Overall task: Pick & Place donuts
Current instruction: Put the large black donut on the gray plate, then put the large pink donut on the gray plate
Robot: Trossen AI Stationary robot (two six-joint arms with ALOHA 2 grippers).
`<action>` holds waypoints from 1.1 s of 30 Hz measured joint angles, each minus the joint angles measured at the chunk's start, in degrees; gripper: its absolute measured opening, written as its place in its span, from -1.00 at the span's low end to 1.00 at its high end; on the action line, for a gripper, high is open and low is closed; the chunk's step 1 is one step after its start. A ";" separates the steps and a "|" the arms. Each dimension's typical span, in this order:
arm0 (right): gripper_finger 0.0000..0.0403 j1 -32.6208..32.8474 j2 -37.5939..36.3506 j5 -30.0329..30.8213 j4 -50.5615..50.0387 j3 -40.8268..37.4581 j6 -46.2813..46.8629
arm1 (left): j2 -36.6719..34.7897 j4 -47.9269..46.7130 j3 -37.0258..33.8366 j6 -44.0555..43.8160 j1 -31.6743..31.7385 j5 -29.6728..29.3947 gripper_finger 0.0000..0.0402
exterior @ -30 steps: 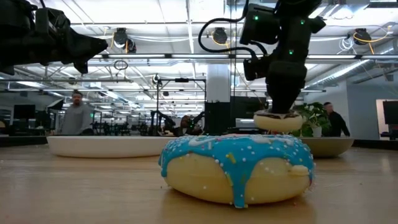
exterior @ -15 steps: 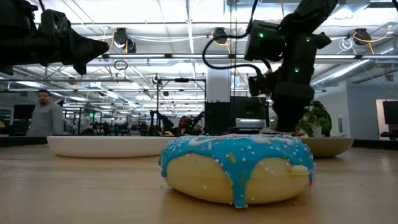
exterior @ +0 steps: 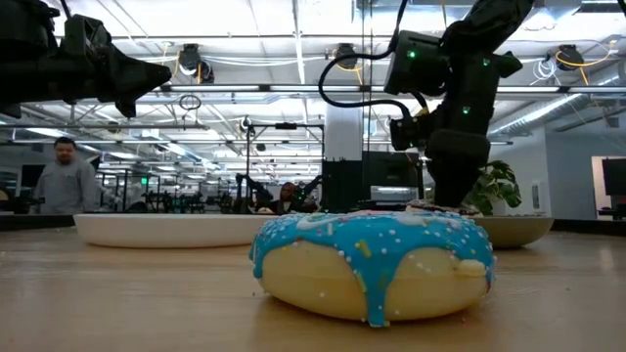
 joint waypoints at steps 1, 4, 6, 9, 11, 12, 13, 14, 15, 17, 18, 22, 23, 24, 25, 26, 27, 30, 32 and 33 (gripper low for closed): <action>-0.27 0.00 0.00 0.01 0.13 0.00 0.00 | 0.00 0.00 -0.01 0.00 0.00 0.00 -0.81; -0.15 0.00 0.00 0.06 0.82 0.10 -0.15 | 0.00 0.00 -0.02 0.00 0.00 0.00 -0.81; -0.08 0.00 0.02 0.90 0.20 0.98 -0.30 | 0.00 0.00 -0.01 0.00 0.00 0.00 -0.81; 0.01 0.02 0.01 1.46 -0.63 2.92 -2.33 | 0.00 -0.04 0.00 0.00 0.00 0.02 -0.81; 0.06 -0.03 0.01 1.40 -2.20 4.23 -3.43 | 0.00 -0.44 0.00 0.14 0.00 0.52 -0.81; 0.08 -0.11 0.02 1.39 -2.95 4.82 -3.76 | 0.00 -0.62 -0.01 0.47 -0.02 0.57 -0.81; 0.09 -0.11 0.00 1.38 -3.27 5.17 -3.90 | 0.00 -0.79 0.00 0.79 0.00 0.56 -0.81; 0.11 -0.10 0.00 1.32 -3.51 5.42 -4.08 | 0.00 -0.93 0.00 1.10 0.00 0.55 -0.81; 0.12 -0.09 0.00 1.28 -3.83 5.56 -4.47 | 0.00 -1.13 0.00 1.15 0.00 0.55 -0.81; 0.14 -0.09 0.00 1.20 -5.38 5.89 -5.05 | 0.00 -1.48 -0.01 1.19 0.00 0.55 -0.81; 0.15 -0.11 0.00 1.26 -6.64 6.28 -5.20 | 0.00 -1.56 -0.01 1.37 0.00 0.55 -0.81; 0.16 -0.10 0.00 1.44 -11.00 8.90 -5.19 | 0.00 -1.60 -0.02 1.46 0.00 0.55 -0.81; 0.15 -0.09 0.00 1.44 -12.00 9.89 -5.14 | 0.00 -1.59 -0.02 1.52 0.00 0.55 -0.81; 0.15 0.07 0.00 1.45 -13.04 11.00 -4.94 | 0.00 -1.60 -0.01 1.53 0.00 0.55 -0.81; 0.15 0.23 0.00 1.49 -14.11 12.26 -4.62 | 0.00 -1.59 0.00 1.54 0.00 0.55 -0.81; 0.15 0.53 -0.12 1.49 -15.07 13.49 -4.05 | 0.00 -1.58 -0.01 1.54 0.00 0.54 -0.81; 0.15 0.93 -0.52 1.38 -15.72 14.47 -3.35 | 0.00 -1.60 -0.02 1.53 0.00 0.55 -0.81; 0.14 3.37 -1.72 -0.74 -14.43 16.88 -1.79 | 0.00 -1.63 0.00 1.53 0.00 0.54 -0.81; 0.11 6.19 -2.57 -1.67 -12.44 17.29 -1.30 | 0.00 -1.77 0.00 1.53 0.00 0.54 -0.81; 0.09 7.90 -2.80 -1.65 -11.23 17.42 -0.79 | 0.00 -1.94 0.00 1.53 0.00 0.54 -0.81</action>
